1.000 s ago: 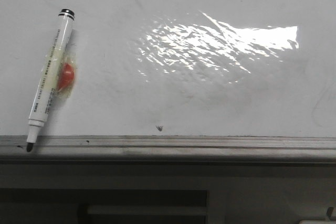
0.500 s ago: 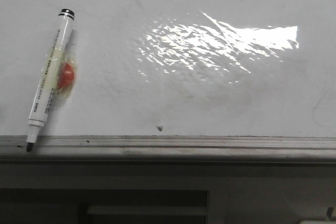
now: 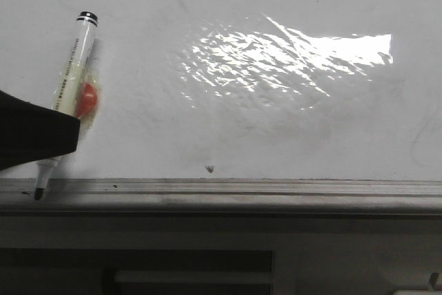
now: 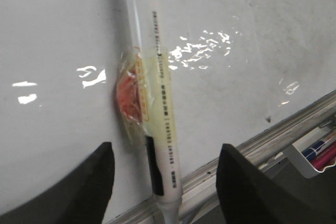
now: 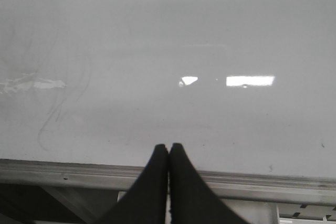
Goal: Write number 9 on whiteboard
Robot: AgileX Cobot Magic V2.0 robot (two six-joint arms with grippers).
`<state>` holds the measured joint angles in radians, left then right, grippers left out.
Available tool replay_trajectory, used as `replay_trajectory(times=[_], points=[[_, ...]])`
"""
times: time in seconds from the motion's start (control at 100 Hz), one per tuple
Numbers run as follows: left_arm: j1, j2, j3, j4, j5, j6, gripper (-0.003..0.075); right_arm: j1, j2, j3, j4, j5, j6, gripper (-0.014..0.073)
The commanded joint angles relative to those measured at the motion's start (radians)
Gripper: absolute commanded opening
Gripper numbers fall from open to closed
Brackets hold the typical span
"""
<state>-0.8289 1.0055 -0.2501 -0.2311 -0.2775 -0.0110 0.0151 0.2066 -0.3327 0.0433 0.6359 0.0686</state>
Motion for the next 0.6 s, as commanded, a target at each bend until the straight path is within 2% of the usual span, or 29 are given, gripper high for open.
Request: replay_trajectory(times=[0.0, 0.15, 0.22, 0.31, 0.51, 0.59], points=[[-0.009, 0.022, -0.032, -0.006, -0.099, -0.013, 0.0386, 0.001, 0.02, -0.032, 0.0, -0.073, -0.007, -0.0061], [-0.009, 0.049, -0.032, -0.006, -0.103, -0.013, 0.0383, 0.001, 0.02, -0.032, 0.0, -0.073, -0.007, -0.0061], [-0.009, 0.062, -0.032, -0.006, -0.103, -0.013, 0.0349, 0.005, 0.02, -0.032, 0.0, -0.078, -0.007, -0.0061], [-0.009, 0.071, -0.032, -0.006, -0.108, -0.013, 0.0258, 0.036, 0.02, -0.032, 0.0, -0.079, -0.007, -0.0061], [-0.009, 0.071, -0.032, -0.006, -0.104, -0.013, -0.0011, 0.159, 0.063, -0.041, 0.0, -0.029, -0.007, -0.0061], [-0.009, 0.07, -0.032, -0.006, -0.104, -0.013, -0.002, 0.208, 0.101, -0.066, 0.003, -0.016, -0.015, -0.0061]])
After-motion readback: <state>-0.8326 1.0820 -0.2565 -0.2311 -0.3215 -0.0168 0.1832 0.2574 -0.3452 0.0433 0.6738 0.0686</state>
